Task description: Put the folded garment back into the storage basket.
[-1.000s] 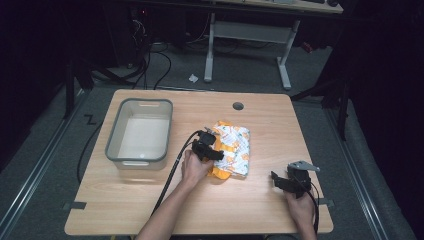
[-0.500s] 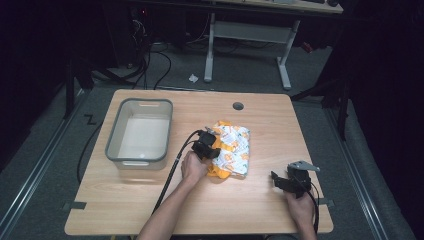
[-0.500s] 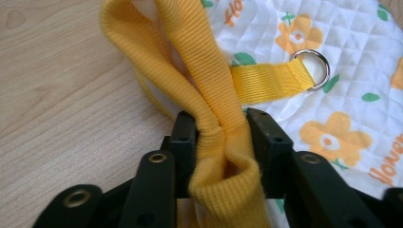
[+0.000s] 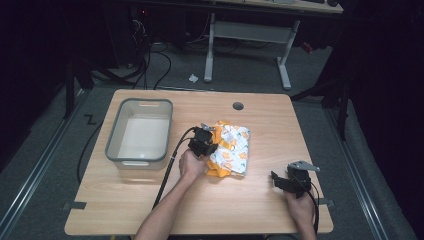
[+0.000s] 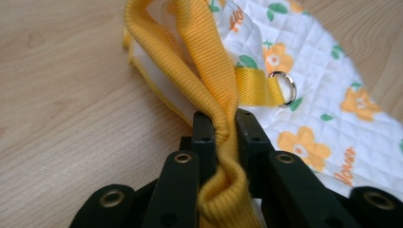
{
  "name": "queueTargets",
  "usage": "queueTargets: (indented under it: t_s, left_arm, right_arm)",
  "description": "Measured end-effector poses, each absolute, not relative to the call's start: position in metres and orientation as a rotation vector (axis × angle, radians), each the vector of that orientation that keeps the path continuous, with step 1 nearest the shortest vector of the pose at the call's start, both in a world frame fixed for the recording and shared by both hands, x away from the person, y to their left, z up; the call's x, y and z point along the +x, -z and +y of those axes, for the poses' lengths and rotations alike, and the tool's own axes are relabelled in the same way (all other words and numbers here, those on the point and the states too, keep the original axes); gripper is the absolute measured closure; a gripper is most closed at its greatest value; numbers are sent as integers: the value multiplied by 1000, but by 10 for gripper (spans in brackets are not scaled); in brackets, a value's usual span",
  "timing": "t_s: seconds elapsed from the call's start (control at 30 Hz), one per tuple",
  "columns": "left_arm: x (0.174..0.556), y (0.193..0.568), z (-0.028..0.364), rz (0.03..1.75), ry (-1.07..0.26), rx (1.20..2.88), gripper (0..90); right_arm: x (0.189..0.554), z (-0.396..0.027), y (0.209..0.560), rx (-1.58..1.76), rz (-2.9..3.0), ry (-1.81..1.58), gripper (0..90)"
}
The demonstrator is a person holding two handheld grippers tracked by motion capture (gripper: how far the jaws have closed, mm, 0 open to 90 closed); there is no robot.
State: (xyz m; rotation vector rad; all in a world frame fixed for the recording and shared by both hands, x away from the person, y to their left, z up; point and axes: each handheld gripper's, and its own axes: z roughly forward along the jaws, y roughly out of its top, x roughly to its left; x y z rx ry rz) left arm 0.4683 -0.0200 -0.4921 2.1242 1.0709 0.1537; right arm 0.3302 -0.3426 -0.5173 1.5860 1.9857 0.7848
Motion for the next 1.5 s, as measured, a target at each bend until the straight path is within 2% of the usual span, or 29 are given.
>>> queueTargets:
  t_s: [0.57, 1.5]
  left_arm:
    - [457, 450, 11, 1010, -145, 2017, 811]
    - [446, 427, 29, 972, -102, 1959, 813]
  right_arm:
    - [330, -343, 517, 1586, 1985, -785, 301]
    - [330, -343, 517, 1587, 1985, -785, 300]
